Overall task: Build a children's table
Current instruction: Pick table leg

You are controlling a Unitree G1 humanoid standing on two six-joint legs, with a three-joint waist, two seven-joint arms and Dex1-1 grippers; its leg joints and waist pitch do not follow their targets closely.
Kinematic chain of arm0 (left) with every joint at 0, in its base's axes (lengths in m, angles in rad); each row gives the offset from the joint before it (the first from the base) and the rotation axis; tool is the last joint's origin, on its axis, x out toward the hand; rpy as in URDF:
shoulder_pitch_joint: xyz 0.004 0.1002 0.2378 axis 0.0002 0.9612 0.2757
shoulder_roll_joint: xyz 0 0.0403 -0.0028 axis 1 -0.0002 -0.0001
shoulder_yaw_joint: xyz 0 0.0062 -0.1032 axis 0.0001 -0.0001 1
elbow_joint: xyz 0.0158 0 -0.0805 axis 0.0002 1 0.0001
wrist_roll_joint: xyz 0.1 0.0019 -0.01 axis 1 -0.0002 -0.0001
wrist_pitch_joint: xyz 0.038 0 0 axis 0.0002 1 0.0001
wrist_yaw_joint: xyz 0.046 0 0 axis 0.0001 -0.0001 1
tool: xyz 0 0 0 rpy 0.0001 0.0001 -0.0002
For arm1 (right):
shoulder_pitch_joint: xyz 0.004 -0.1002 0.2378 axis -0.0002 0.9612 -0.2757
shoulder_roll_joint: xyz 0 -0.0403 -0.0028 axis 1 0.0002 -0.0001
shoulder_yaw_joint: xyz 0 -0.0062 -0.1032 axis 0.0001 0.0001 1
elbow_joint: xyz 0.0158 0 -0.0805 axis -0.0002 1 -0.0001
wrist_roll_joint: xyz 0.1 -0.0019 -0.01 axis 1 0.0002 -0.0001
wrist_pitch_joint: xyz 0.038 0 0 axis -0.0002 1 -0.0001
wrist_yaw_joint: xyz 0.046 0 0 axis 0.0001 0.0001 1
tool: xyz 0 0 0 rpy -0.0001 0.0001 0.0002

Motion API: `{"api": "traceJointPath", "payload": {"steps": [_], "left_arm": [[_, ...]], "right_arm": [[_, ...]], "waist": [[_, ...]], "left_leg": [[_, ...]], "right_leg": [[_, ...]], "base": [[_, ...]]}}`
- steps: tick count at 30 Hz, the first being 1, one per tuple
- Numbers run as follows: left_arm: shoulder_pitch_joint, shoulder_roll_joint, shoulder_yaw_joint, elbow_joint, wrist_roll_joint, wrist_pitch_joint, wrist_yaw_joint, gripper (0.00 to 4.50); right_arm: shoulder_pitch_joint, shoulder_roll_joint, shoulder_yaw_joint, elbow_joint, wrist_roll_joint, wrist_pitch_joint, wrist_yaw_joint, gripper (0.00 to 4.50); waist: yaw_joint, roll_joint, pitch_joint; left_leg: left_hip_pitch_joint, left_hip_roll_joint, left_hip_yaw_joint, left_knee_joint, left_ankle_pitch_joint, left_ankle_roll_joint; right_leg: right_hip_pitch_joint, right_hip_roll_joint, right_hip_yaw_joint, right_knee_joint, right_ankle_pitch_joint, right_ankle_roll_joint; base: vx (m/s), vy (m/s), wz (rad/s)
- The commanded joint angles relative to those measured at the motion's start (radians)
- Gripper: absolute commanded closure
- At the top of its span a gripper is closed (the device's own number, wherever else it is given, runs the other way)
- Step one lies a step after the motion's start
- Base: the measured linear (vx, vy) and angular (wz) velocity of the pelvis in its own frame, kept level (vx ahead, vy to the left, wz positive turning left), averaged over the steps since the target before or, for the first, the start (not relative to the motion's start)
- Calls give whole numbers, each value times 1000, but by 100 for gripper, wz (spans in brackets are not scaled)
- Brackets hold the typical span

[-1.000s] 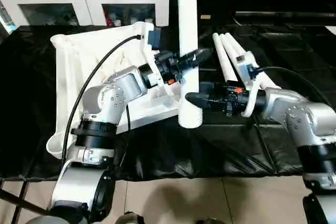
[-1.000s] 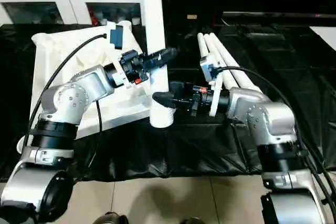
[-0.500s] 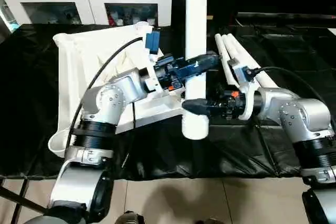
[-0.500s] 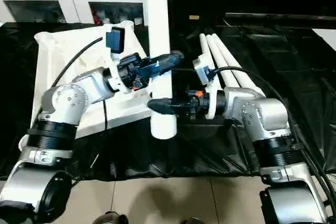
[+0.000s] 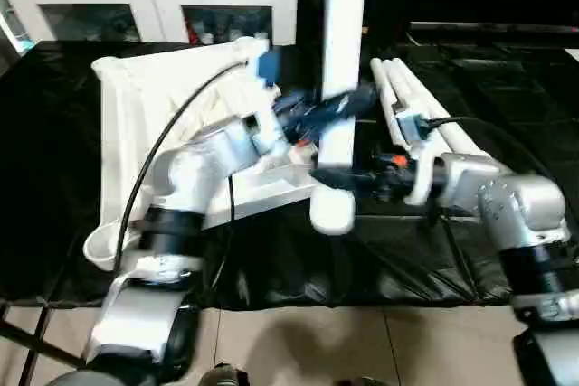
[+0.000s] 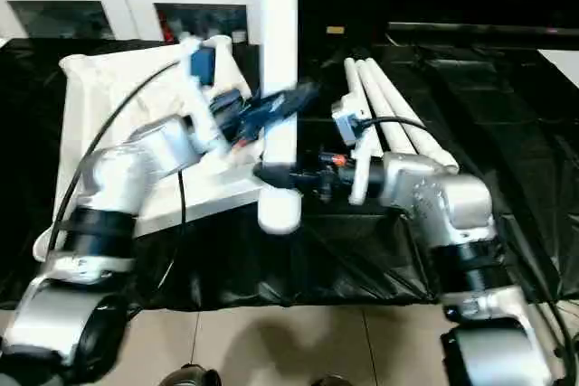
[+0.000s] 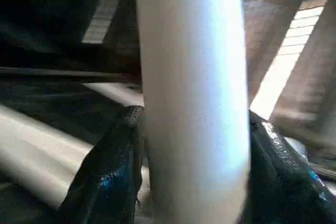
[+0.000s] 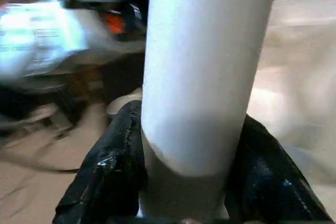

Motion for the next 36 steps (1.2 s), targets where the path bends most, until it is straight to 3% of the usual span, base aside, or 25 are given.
{"api": "traceJointPath", "payload": {"steps": [1,3,5,7,10,13,20,22,25,27,36], "left_arm": [[-16,15,26,63,102,-29,206,186],[-17,10,49,67,104,-4,274,186],[-14,6,60,62,101,1,297,218],[-12,-1,68,51,97,7,316,218],[-5,-15,61,37,88,13,296,232],[6,-30,52,20,70,23,272,240],[10,-38,50,-12,33,42,273,252],[12,-30,39,-22,41,41,249,254],[13,-22,24,-39,44,45,216,255],[13,-13,6,-50,50,41,188,262],[10,7,-51,-79,53,46,127,266]], "right_arm": [[8,32,9,-70,-20,-45,-58,263],[15,54,5,-80,-39,-60,-113,263],[18,61,6,-87,-45,-63,-129,263],[25,71,7,-100,-54,-66,-157,263],[35,79,9,-119,-62,-68,-183,263],[40,84,6,-131,-68,-67,-200,263],[46,82,5,-149,-72,-62,-212,263],[44,72,-1,-147,-41,-30,-184,207],[34,43,-12,-128,-3,8,-127,187],[25,15,-1,-111,-9,7,-91,150],[-29,-69,49,-16,-36,24,31,140]], "waist": [[0,-20,-84],[-5,-16,-87],[-6,-17,-87],[-7,-15,-88],[-6,-13,-88],[-6,-9,-87],[-8,-12,-84],[-8,-12,-85],[-8,-13,-85],[-6,-12,-85],[-6,-15,-86]], "left_leg": [[32,25,-8,-72,-196,5],[31,20,-9,-71,-194,-3],[30,19,-8,-71,-192,1],[31,21,-7,-69,-181,14],[32,21,-6,-69,-175,25],[35,22,-6,-69,-192,23],[34,22,-8,-73,-225,8],[34,22,-8,-72,-222,11],[33,22,-7,-71,-216,22],[33,23,-8,-71,-206,24],[33,23,-6,-67,-198,27]], "right_leg": [[52,-37,21,-76,-285,-183],[51,-36,19,-72,-289,-171],[50,-34,18,-76,-292,-172],[49,-32,18,-72,-239,-198],[50,-32,18,-71,-217,-207],[48,-31,18,-73,-227,-209],[48,-32,19,-77,-275,-191],[48,-32,19,-77,-269,-190],[50,-31,19,-77,-258,-191],[50,-31,19,-76,-251,-188],[52,-33,19,-71,-232,-219]], "base": [[0,0,0],[0,0,0],[0,0,0],[0,0,0],[0,0,0],[0,0,0],[0,0,0],[0,0,0],[0,0,0],[0,0,0],[0,0,0]]}}
